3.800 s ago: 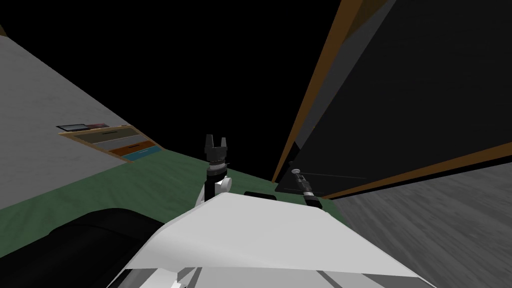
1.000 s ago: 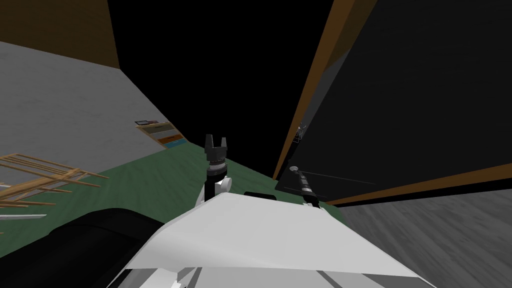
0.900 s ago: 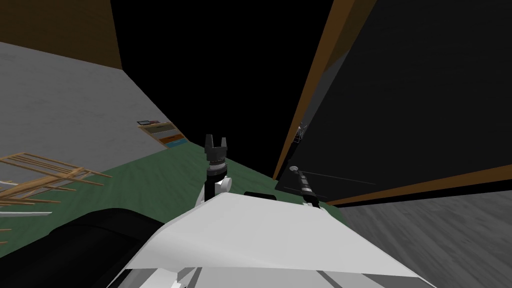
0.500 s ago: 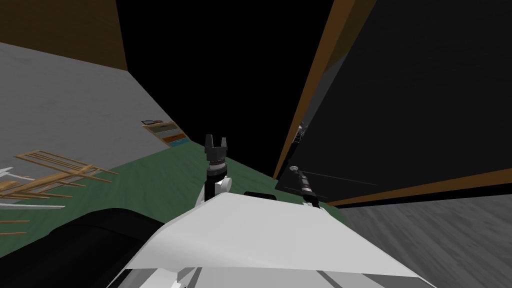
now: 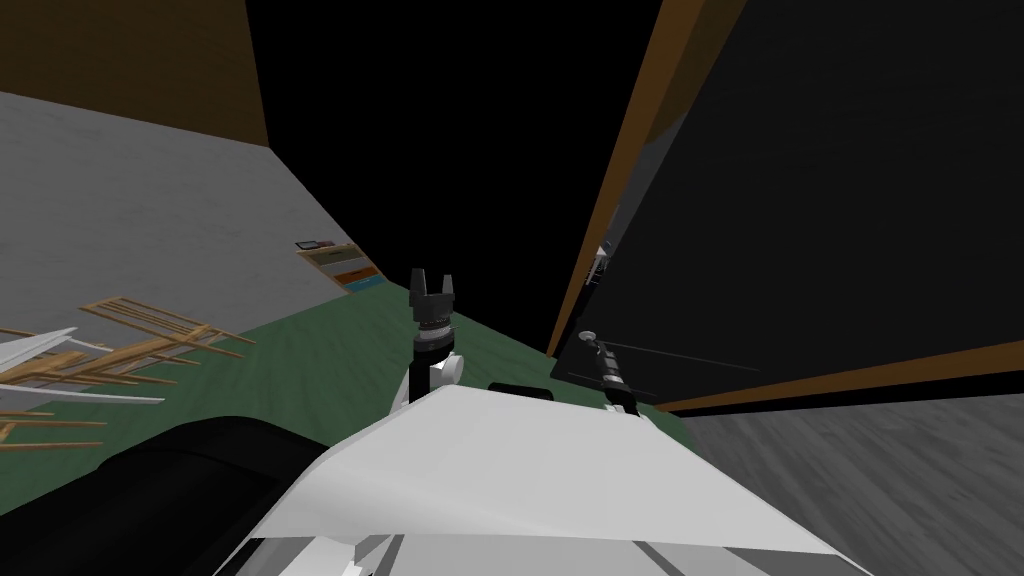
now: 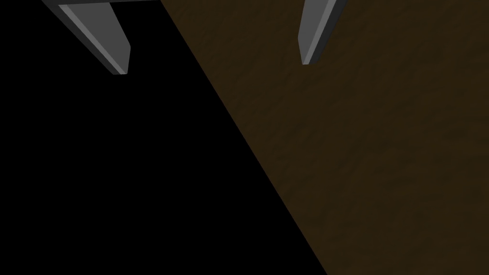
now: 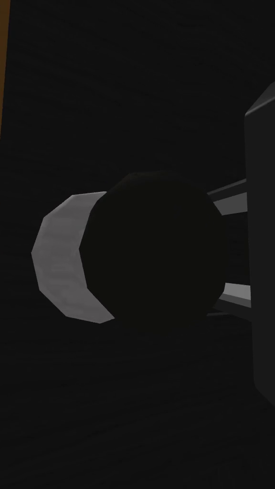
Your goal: Pull the door open
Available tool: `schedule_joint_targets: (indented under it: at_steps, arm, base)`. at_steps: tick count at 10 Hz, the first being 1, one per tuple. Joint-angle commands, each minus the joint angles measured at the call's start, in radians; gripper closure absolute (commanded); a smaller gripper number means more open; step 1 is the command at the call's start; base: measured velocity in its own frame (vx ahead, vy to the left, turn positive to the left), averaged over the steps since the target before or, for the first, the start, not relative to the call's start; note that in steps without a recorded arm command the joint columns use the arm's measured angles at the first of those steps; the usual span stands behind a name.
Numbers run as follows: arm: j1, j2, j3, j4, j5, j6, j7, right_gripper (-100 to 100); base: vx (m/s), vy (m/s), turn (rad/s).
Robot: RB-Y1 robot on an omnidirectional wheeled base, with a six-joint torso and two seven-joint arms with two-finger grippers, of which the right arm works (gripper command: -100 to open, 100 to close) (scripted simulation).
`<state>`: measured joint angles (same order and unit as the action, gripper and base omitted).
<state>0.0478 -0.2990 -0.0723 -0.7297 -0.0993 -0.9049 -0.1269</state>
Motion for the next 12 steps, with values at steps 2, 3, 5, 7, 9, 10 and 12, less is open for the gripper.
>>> schedule_joint_targets:
  at_steps: [2,3,5,7,9,10,12]
  arm:
    - [-0.041,0.013,0.017,0.057,0.004,-0.038,-0.013,100]
    - [-0.044,0.012,0.026,0.058,-0.014,-0.036,-0.055,100]
    - [-0.044,0.012,0.026,0.058,-0.014,-0.036,-0.055,100]
    - [-0.051,0.011,0.045,0.061,-0.051,-0.031,-0.122,100]
    - [-0.054,0.010,0.054,0.063,-0.070,-0.028,-0.169,100]
    - [-0.054,0.010,0.054,0.063,-0.070,-0.028,-0.180,100]
    - [-0.058,0.009,0.063,0.064,-0.088,-0.025,-0.221,100]
  base:
    - [0.003,-0.001,-0.001]
    - [-0.023,-0.008,0.055]
    - [-0.026,-0.012,0.037]
    - [-0.040,-0.018,0.052]
    - [-0.044,-0.022,0.072]
    - [-0.034,-0.010,0.017]
    - [-0.031,-0.012,0.038]
